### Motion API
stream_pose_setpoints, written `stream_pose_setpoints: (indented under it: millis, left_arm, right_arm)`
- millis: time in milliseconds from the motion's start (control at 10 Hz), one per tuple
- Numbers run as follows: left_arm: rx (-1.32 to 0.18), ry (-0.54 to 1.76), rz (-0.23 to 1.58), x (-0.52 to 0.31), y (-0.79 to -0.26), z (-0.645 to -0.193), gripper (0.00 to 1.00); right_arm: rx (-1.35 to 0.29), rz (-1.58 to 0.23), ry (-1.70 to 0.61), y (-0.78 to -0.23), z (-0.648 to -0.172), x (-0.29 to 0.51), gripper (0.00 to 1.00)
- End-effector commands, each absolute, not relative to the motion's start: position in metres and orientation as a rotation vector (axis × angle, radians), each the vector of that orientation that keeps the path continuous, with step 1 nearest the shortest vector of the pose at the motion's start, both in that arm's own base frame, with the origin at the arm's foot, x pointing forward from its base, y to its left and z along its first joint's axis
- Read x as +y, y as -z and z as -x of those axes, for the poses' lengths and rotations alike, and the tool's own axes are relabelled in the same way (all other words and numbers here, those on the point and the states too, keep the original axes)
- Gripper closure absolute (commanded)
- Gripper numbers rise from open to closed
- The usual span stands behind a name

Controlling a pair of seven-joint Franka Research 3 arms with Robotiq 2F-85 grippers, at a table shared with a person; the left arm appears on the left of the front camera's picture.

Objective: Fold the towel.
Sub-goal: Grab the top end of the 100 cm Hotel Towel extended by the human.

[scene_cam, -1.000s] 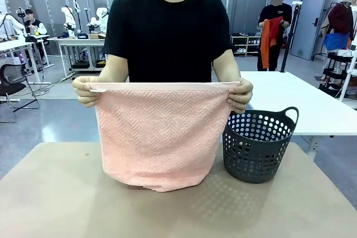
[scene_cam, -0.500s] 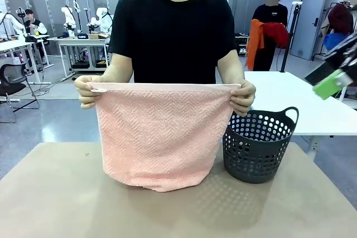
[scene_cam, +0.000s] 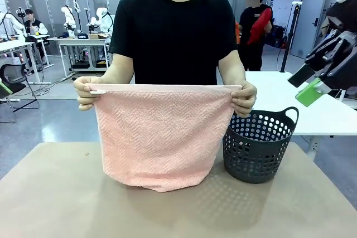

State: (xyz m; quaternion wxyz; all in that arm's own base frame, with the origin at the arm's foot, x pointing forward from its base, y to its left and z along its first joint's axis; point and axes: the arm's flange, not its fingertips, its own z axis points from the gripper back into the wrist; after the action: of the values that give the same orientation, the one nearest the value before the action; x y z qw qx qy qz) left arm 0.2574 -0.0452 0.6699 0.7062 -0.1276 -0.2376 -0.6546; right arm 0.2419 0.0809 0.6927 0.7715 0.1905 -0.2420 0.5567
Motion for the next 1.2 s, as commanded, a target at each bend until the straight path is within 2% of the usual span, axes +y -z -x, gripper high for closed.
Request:
stream_pose_setpoints:
  millis: [0, 200, 300, 600, 900, 1100]
  left_arm:
    - [-0.521, 1.45, 0.259, -0.047, -0.673, -0.256, 0.0]
    - [-0.525, 1.46, 0.285, -0.046, -0.67, -0.257, 0.0]
    - [-0.532, 1.5, 0.213, -0.06, -0.681, -0.243, 0.0]
    - [-0.544, 1.492, 0.063, -0.123, -0.72, -0.275, 0.0]
    - [-0.508, 1.553, -0.021, -0.186, -0.753, -0.297, 0.0]
    - [-0.452, 1.551, -0.067, -0.223, -0.762, -0.32, 0.0]
  right_arm:
    - [-0.525, -0.41, -1.184, -0.693, -0.24, 0.081, 0.0]
    - [-0.528, -0.417, -1.211, -0.694, -0.241, 0.081, 0.0]
    - [-0.532, -0.255, -1.308, -0.705, -0.232, 0.094, 0.0]
    - [-0.483, 0.0, -1.542, -0.739, -0.262, 0.146, 0.0]
    - [-0.461, 0.17, -1.674, -0.761, -0.296, 0.207, 0.0]
    - [-0.409, 0.273, -1.673, -0.766, -0.318, 0.241, 0.0]
